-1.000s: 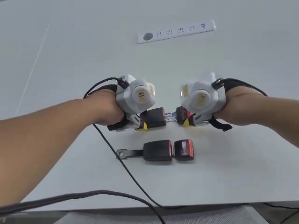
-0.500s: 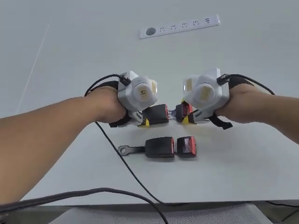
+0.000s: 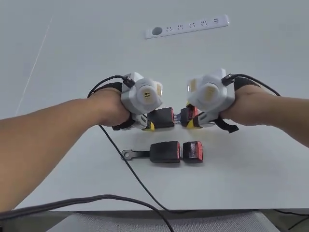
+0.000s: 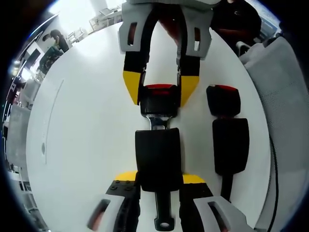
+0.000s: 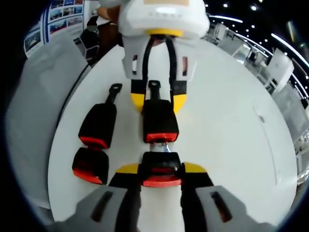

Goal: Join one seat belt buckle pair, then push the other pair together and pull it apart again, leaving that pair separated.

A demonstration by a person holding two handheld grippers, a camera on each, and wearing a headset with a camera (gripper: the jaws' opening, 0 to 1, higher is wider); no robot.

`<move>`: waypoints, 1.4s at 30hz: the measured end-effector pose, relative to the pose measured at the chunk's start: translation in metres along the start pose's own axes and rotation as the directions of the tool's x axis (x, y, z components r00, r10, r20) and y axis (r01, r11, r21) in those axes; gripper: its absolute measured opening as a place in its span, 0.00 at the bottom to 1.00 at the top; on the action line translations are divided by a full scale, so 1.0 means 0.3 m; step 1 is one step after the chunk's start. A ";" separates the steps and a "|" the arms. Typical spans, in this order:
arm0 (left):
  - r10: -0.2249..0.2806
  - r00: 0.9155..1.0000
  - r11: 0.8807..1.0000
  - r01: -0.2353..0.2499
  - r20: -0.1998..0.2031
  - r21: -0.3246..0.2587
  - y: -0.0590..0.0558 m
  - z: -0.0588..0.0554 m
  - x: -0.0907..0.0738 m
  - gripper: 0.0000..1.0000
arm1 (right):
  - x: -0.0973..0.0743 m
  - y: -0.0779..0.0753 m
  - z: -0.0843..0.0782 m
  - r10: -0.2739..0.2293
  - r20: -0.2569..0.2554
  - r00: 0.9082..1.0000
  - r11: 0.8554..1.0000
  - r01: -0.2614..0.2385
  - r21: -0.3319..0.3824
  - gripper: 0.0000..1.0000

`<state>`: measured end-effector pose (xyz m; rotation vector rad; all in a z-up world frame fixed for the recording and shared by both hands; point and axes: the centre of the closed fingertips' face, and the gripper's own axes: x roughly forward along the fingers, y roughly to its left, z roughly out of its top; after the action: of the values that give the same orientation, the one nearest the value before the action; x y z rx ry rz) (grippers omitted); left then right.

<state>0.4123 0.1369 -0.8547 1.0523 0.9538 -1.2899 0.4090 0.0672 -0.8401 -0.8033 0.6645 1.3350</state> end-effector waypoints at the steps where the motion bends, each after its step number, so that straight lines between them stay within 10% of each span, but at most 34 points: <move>1: -0.001 1.000 1.000 0.001 0.001 0.002 -0.002 0.001 -0.001 0.30 | 0.004 0.006 0.008 0.005 0.008 1.000 1.000 -0.005 0.014 0.28; 24: -0.001 1.000 1.000 0.002 -0.005 0.015 -0.014 0.005 -0.007 0.30 | 0.033 -0.015 0.006 -0.009 0.004 1.000 1.000 0.009 -0.019 0.30; 42: -0.006 1.000 1.000 0.006 -0.006 0.010 -0.001 0.002 -0.001 0.31 | -0.055 -0.001 -0.087 -0.002 0.010 1.000 1.000 0.002 -0.004 0.31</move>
<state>0.4119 0.1364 -0.8542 1.0628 0.9567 -1.2980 0.4080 0.0366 -0.8418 -0.7996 0.6536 1.3382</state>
